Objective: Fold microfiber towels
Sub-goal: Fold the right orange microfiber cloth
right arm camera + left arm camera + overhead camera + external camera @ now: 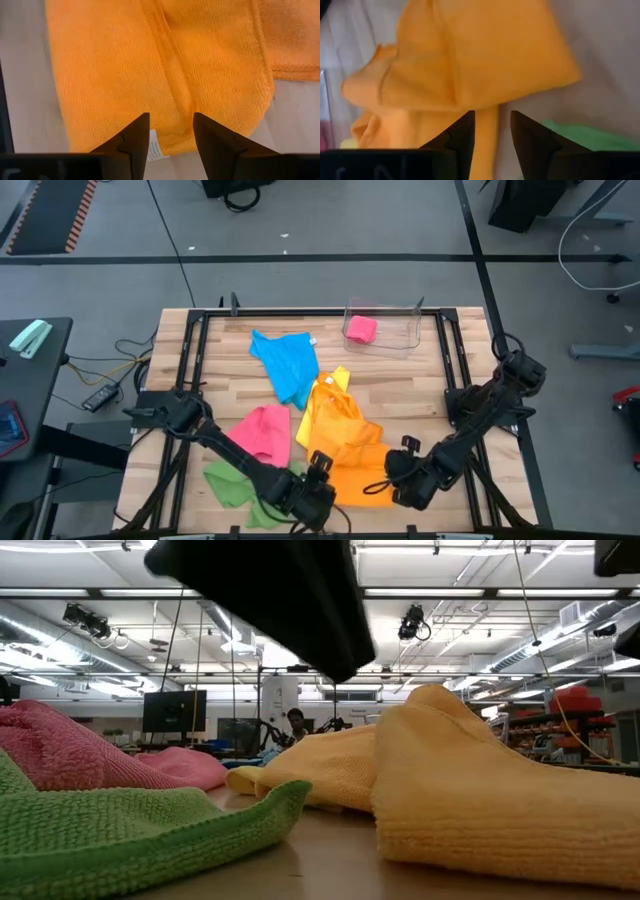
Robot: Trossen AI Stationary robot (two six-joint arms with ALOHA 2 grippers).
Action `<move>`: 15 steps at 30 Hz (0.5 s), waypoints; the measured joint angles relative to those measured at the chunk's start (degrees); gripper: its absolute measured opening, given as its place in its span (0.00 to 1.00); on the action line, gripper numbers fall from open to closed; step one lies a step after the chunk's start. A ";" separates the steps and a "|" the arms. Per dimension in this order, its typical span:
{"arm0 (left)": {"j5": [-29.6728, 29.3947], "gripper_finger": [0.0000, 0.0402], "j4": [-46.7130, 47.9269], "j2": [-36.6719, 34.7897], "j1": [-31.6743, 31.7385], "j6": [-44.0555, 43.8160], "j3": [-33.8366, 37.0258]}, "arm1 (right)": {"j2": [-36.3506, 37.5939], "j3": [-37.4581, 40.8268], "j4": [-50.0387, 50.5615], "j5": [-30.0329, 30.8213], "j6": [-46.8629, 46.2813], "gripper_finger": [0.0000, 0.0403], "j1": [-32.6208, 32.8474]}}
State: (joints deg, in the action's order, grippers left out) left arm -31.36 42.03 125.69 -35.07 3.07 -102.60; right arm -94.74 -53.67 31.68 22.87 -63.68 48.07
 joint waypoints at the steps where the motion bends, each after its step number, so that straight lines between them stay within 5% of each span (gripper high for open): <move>1: 0.64 0.30 -0.83 0.00 0.02 0.17 -0.01 | 0.00 0.00 -0.01 0.68 -0.45 0.40 0.48; 7: 6.38 0.23 -3.29 -0.86 2.34 0.61 5.45 | 0.00 -0.02 -0.19 2.98 -2.14 0.40 1.73; 15: 8.49 0.11 -22.75 -7.65 3.09 0.84 22.90 | -0.02 -0.02 -0.55 4.38 -0.95 0.40 1.73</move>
State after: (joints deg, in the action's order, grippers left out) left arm -22.87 19.28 118.04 -31.98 3.91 -79.70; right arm -94.76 -53.69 31.14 27.25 -64.63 49.80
